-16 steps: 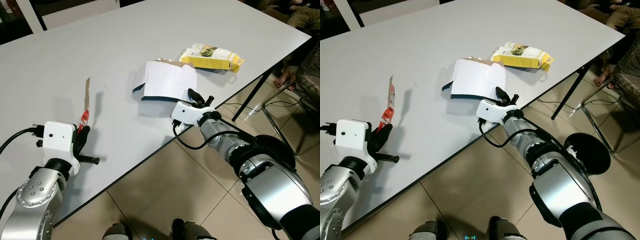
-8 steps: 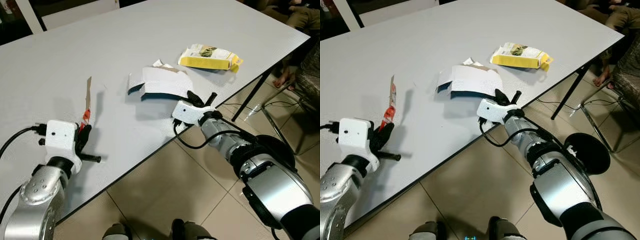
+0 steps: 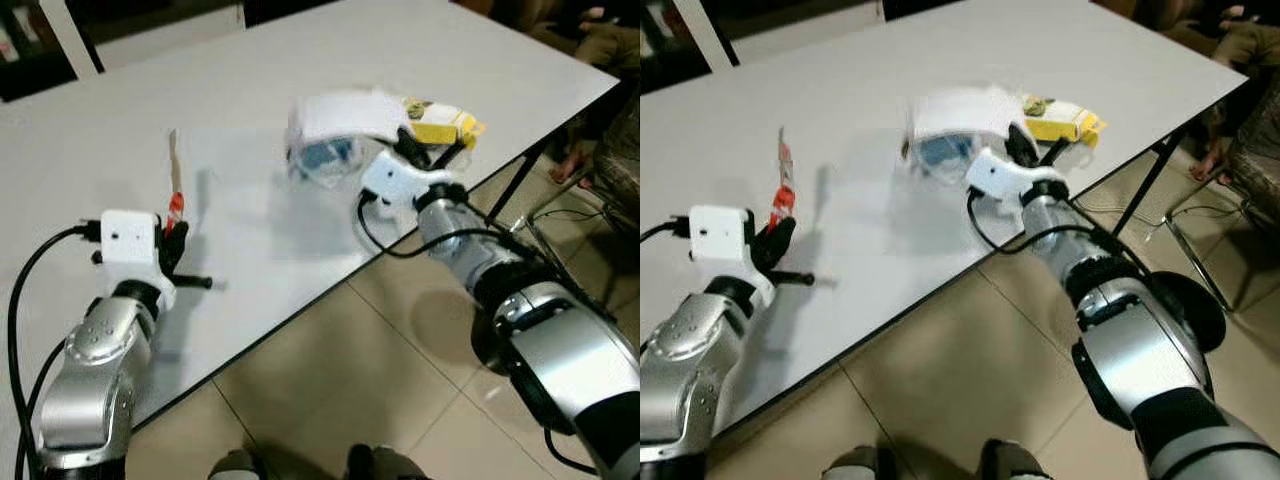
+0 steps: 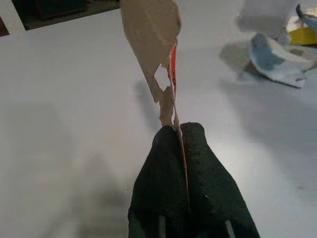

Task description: Picking trash to rubbish bin

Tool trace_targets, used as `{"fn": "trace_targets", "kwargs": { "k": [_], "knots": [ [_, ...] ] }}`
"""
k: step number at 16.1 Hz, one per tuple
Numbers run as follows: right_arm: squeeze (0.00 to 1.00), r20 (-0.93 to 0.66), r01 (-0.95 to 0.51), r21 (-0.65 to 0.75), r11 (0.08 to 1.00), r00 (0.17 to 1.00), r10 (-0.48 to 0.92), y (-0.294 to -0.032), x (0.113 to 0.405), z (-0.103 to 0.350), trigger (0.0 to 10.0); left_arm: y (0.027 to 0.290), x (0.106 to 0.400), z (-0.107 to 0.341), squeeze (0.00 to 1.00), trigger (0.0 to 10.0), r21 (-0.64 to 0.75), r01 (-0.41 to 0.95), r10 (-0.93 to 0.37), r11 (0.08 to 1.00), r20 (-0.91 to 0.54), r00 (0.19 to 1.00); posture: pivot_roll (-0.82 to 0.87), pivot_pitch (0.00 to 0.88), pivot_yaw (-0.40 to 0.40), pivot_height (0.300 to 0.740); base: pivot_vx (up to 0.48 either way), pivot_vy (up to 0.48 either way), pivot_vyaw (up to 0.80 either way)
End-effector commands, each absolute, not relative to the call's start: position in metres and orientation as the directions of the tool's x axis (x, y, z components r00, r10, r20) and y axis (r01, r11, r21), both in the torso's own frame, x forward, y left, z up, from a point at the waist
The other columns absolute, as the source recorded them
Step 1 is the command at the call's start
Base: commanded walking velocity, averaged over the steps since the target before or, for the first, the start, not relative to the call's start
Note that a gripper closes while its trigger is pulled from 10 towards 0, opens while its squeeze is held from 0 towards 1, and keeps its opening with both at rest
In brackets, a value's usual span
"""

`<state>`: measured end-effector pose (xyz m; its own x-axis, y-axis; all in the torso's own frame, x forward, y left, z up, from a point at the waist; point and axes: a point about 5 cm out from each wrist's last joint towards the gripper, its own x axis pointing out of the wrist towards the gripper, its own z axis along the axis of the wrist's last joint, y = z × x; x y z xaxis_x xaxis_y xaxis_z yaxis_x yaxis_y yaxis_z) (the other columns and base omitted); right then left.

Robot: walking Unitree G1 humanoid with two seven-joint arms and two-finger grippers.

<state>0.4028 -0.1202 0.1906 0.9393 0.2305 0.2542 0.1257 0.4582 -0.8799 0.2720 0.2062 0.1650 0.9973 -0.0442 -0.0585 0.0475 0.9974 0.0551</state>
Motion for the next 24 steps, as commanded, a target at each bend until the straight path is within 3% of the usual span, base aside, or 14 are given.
{"fn": "trace_targets", "kwargs": {
  "k": [1,6,8,10,11,12,13,16,19,24],
  "knots": [
    [0.0,0.331,0.192,-0.846,0.498,0.92,0.209,-0.125,0.404,0.203,0.0,0.201,0.277,0.166,0.0,10.0,0.031,0.056,-0.055,0.998,-0.043,0.998,0.01,0.039,0.013,0.74,0.0,0.0,0.0],
    [0.0,0.509,0.328,-0.69,0.645,0.853,0.111,-0.155,0.393,0.222,0.0,0.184,0.291,0.164,0.0,10.0,-0.028,0.111,-0.111,0.993,-0.02,0.994,-0.02,0.015,0.031,0.74,0.0,0.0,0.0],
    [0.0,0.446,0.188,-0.483,0.855,0.893,0.056,-0.165,0.372,0.2,0.0,0.177,0.284,0.153,0.0,10.0,-0.077,0.151,-0.158,0.985,-0.086,0.984,-0.04,0.007,0.034,0.74,0.0,0.0,0.0],
    [0.0,0.408,0.118,-0.35,0.929,0.912,0.038,-0.169,0.353,0.186,2.4,0.172,0.279,0.149,0.0,10.0,-0.081,0.185,-0.192,0.979,-0.093,0.977,-0.05,0.006,0.027,0.74,0.0,0.0,0.0],
    [0.0,0.373,0.107,-0.289,0.951,0.928,0.009,-0.173,0.332,0.175,5.0,0.168,0.278,0.149,0.0,10.0,-0.015,0.209,-0.21,0.978,-0.059,0.976,-0.05,0.003,0.02,0.74,0.0,0.0,0.0],
    [0.0,0.358,0.107,-0.278,0.955,0.934,0.0,-0.174,0.324,0.171,5.0,0.166,0.277,0.15,0.0,10.0,0.016,0.22,-0.219,0.975,-0.043,0.975,-0.05,0.003,0.02,0.74,0.0,0.0,0.0],
    [0.0,0.315,0.089,-0.261,0.961,0.949,-0.002,-0.173,0.311,0.161,10.0,0.166,0.279,0.151,0.0,10.0,0.037,0.179,-0.179,0.983,0.0,0.984,-0.06,0.01,0.013,0.74,0.0,0.0,0.0],
    [0.0,0.169,0.059,-0.199,0.978,0.985,-0.025,-0.174,0.277,0.134,10.0,0.165,0.279,0.148,0.0,10.0,0.024,0.115,-0.115,0.993,0.029,0.993,-0.06,0.008,0.004,0.74,0.0,0.0,0.0],
    [0.0,-0.023,0.002,-0.142,0.99,1.0,-0.005,-0.17,0.248,0.111,10.0,0.163,0.267,0.131,0.0,10.0,0.063,0.208,-0.199,0.976,-0.12,0.973,-0.06,0.017,0.004,0.74,0.0,0.0,0.0],
    [0.0,-0.21,0.004,-0.084,0.996,0.978,-0.021,-0.167,0.229,0.092,10.0,0.162,0.256,0.113,0.0,10.0,0.11,0.236,-0.213,0.966,-0.186,0.959,-0.05,0.032,-0.006,0.74,0.0,0.0,-0.76]
  ]
}}
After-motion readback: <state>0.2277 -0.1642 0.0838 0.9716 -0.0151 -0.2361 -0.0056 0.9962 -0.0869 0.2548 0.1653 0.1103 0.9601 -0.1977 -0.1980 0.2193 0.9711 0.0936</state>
